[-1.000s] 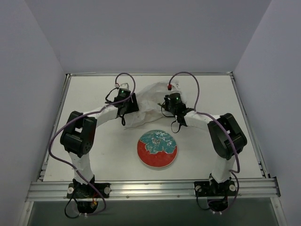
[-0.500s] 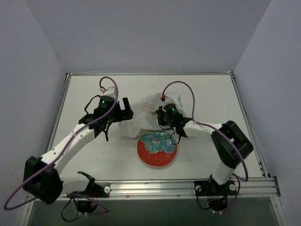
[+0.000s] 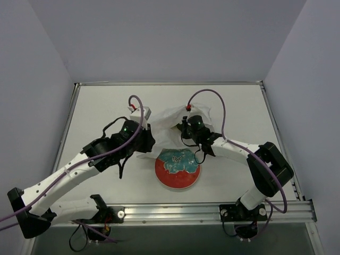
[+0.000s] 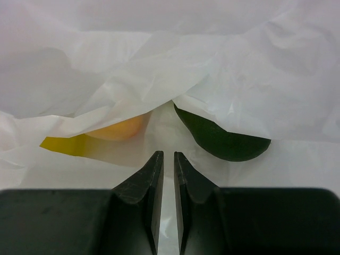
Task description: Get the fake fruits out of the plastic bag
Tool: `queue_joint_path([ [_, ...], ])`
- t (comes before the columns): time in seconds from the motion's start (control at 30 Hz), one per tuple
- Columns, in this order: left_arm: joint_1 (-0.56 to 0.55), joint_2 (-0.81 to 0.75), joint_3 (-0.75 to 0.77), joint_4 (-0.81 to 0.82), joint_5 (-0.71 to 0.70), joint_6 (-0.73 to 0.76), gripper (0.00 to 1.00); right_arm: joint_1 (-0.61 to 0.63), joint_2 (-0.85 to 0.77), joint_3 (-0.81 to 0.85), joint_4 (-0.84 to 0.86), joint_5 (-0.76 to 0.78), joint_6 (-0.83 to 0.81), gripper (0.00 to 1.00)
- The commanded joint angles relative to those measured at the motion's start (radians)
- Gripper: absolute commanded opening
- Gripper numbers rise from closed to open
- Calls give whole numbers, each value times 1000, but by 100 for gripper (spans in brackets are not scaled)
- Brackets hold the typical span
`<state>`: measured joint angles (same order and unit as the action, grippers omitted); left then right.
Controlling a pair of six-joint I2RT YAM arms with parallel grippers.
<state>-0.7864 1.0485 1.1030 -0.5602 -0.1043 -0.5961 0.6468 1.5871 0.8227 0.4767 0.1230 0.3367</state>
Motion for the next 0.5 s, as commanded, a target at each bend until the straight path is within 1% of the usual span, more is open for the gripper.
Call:
queue_joint_path([
  [0.0, -172, 36, 101, -79, -207, -62, 9, -3, -35, 23, -23, 47, 15, 10],
  [0.03, -195, 44, 103, -78, -242, -73, 13, -3, -35, 24, -23, 47, 16, 10],
  [0.07, -209, 60, 97, -48, -236, -93, 31, -3, -35, 23, -20, 47, 19, 10],
  [0.1, -209, 71, 77, -26, -229, -105, 38, -3, -36, 24, -18, 46, 24, 10],
  [0.13, -209, 83, 66, -3, -226, -114, 42, -1, -39, 23, -15, 46, 25, 10],
  [0.17, -209, 119, 58, 37, -244, -117, 50, 1, -44, 21, -13, 46, 28, 10],
  [0.23, -203, 163, 66, 60, -290, -114, 62, 2, -56, 18, -10, 41, 36, 10],
  [0.3, -195, 241, 93, 72, -363, -76, 76, 5, -62, 19, -16, 37, 35, 9],
  [0.37, -171, 287, 127, 89, -383, -48, 79, 13, -70, 21, -27, 33, 33, 9],
  [0.47, -120, 367, 126, 158, -357, -24, 79, 25, -81, 13, -32, 35, 32, 9],
])
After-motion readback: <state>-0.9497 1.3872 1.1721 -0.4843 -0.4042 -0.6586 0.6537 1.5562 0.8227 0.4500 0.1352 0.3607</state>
